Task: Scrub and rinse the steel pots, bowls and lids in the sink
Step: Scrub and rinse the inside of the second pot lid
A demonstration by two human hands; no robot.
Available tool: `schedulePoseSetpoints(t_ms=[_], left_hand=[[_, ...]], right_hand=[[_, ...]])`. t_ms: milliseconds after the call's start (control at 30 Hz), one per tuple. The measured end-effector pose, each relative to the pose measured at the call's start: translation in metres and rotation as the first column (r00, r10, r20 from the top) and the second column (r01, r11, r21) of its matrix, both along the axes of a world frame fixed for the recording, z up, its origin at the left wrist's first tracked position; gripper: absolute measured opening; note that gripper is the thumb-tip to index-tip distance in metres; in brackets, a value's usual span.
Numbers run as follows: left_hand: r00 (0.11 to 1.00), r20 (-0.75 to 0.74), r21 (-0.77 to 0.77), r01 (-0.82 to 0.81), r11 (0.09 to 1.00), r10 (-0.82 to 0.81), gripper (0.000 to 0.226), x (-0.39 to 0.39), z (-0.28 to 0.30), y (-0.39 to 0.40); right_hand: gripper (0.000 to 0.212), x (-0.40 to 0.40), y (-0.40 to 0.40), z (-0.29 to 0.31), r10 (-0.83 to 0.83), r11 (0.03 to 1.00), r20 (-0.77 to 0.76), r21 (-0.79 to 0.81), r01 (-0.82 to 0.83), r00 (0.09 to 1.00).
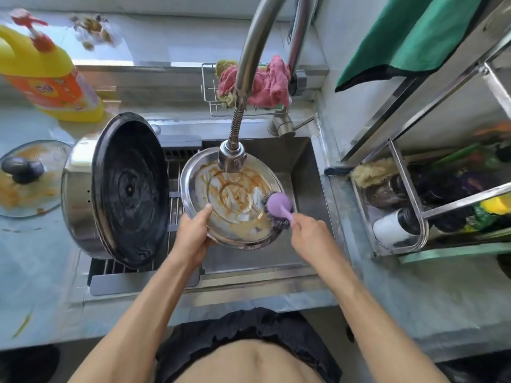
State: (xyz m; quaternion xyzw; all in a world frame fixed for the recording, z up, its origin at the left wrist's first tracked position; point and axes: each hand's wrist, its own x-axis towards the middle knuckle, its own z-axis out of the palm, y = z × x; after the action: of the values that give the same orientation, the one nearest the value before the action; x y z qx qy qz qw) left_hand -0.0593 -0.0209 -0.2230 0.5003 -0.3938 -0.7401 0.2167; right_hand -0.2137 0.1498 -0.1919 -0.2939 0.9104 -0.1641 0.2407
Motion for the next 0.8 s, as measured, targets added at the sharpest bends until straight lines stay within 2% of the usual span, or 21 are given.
schedulePoseSetpoints(t_ms=[133, 267, 333, 400, 500, 567, 667, 767, 800], left_hand=[[0.998, 0.056, -0.193, 0.007, 0.981, 0.004, 0.019, -0.007, 0.009, 0.001], [0.998, 0.043, -0.26, -0.027, 0.965, 0.04, 0.018, -0.002, 0.019, 0.001], [0.997, 0.069, -0.308, -0.003, 0.951, 0.025, 0.018, 0.0, 0.02, -0.004], [0.996, 0.072, -0.303, -0.027, 0.952, 0.052, 0.021, 0.001, 0.016, -0.012], [0.997, 0.038, -0.234, -0.063, 0.97, 0.074, 0.027, 0.004, 0.015, -0.014], [0.995, 0.061, -0.237, -0.057, 0.97, 0.073, 0.026, 0.004, 0.014, -0.011], [0.993, 0.056, -0.242, -0.087, 0.966, 0.103, 0.024, 0.005, 0.012, -0.009], [0.995, 0.068, -0.27, -0.048, 0.962, 0.069, 0.026, 0.006, 0.016, -0.007], [0.996, 0.069, -0.279, -0.036, 0.96, 0.057, 0.027, 0.005, 0.017, -0.007]], right_hand=[[0.02, 0.037, -0.021, 0.0, 0.218, 0.973, 0.092, 0.057, -0.223, 0.972], [0.025, 0.01, -0.034, -0.001, 0.126, 0.973, 0.108, 0.182, -0.144, 0.986], [0.026, 0.018, -0.043, 0.004, 0.17, 0.97, 0.145, 0.152, -0.192, 0.975], [0.023, 0.03, -0.048, 0.009, 0.237, 0.962, 0.206, 0.086, -0.259, 0.95], [0.016, 0.009, -0.05, 0.005, 0.171, 0.972, 0.138, 0.138, -0.19, 0.976], [0.022, 0.011, -0.052, 0.005, 0.208, 0.96, 0.124, 0.162, -0.227, 0.97], [0.023, 0.034, -0.053, 0.011, 0.299, 0.94, 0.205, 0.102, -0.325, 0.932], [0.037, 0.024, -0.051, 0.008, 0.224, 0.955, 0.1, 0.176, -0.238, 0.97], [0.04, 0.027, -0.05, 0.007, 0.244, 0.953, 0.094, 0.163, -0.256, 0.965]])
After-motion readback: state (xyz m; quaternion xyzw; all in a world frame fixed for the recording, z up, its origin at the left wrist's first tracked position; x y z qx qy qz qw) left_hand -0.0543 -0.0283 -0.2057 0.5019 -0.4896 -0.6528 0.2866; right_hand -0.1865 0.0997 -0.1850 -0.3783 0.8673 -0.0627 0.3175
